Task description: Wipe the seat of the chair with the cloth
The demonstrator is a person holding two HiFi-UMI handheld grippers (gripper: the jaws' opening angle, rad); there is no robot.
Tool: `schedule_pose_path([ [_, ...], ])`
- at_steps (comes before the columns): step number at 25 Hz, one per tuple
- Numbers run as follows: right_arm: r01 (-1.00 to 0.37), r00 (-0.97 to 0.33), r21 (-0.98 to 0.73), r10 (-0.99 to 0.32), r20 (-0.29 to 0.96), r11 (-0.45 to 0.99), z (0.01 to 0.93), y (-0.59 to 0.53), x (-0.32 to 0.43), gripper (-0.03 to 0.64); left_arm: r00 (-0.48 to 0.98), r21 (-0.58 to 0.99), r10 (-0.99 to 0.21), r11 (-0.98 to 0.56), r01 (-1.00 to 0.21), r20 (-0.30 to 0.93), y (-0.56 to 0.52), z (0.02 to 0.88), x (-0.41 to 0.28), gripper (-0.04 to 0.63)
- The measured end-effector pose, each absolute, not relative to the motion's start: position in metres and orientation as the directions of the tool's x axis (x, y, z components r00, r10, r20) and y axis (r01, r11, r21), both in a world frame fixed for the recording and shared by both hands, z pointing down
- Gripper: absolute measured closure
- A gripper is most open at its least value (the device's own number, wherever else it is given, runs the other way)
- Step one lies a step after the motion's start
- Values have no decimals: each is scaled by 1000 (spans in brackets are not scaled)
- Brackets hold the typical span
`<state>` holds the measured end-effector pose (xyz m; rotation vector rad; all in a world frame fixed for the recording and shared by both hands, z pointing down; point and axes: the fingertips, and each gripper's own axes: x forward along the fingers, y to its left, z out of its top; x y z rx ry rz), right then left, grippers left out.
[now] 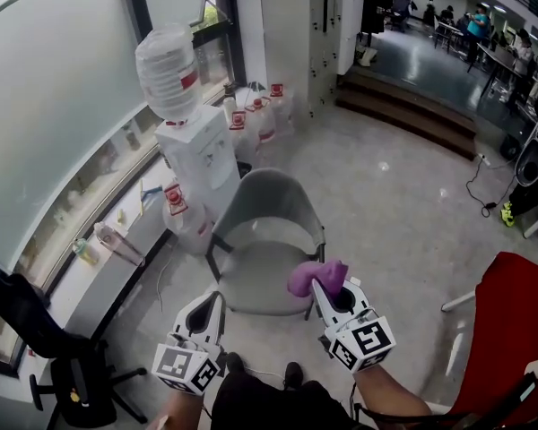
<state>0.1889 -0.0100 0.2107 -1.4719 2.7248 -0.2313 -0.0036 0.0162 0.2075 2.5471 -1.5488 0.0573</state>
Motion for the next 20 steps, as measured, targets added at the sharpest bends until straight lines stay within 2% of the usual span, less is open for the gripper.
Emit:
schedule_pose_path([
  [20,-912,-406,-135,-902,148,388,263,-106,142,583,603,135,-774,-588,-798,191,-100,252,-54,598],
])
